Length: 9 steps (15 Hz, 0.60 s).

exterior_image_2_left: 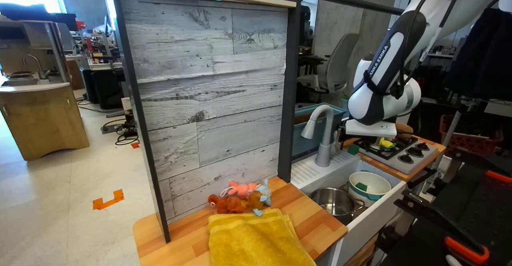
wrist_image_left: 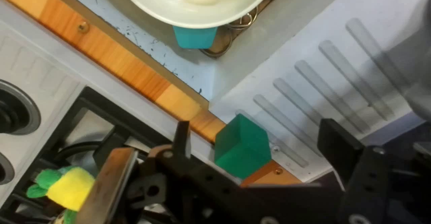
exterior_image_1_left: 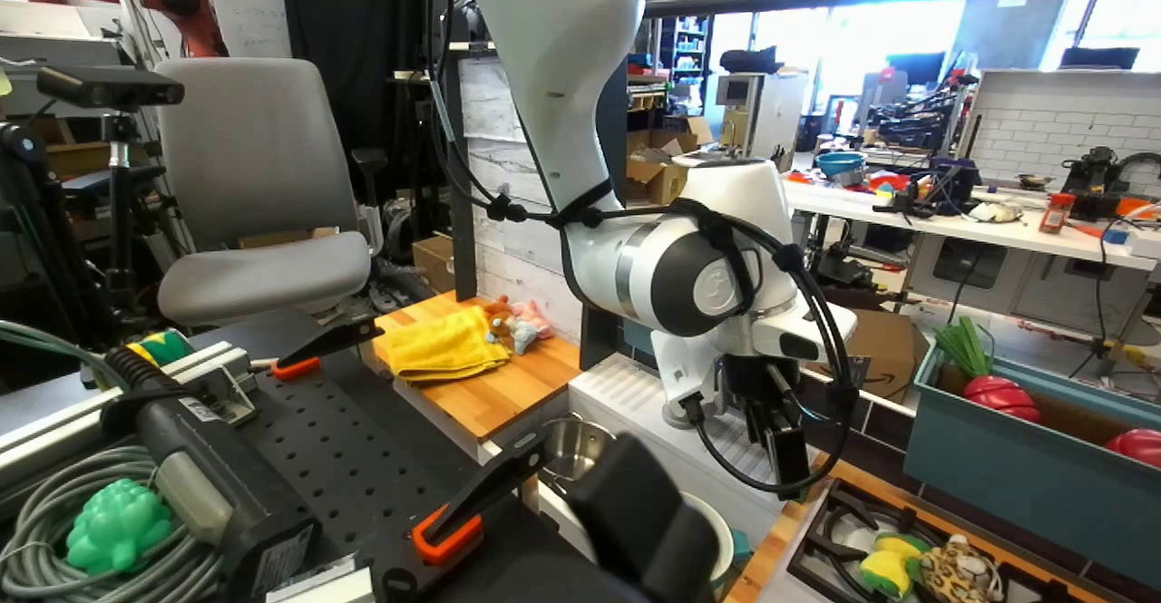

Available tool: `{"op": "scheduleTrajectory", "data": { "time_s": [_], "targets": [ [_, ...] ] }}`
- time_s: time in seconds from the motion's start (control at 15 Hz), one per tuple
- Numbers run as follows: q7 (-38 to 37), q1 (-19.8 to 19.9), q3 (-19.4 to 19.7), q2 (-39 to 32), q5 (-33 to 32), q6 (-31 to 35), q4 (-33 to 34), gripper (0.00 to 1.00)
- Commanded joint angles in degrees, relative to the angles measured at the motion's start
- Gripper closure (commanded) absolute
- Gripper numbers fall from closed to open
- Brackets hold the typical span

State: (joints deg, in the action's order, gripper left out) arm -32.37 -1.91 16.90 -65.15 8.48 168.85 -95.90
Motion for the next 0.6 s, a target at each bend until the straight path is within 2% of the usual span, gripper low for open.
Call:
{"op": "scheduleTrajectory", "data": {
  "time_s": [0.0, 0.4, 0.47, 0.53],
  "targets": [
    [2.5, 1.5, -1.3, -3.0, 1.7, 1.6, 5.2, 0.35],
    [3.7, 1.4, -0.5, -3.7, 1.8, 1.4, 5.7, 0.82],
    [3.8, 1.6, -0.7, -3.8, 1.8, 1.4, 5.7, 0.89],
    [3.8, 1.6, -0.7, -3.7, 1.8, 1.4, 5.5, 0.90]
  ]
}}
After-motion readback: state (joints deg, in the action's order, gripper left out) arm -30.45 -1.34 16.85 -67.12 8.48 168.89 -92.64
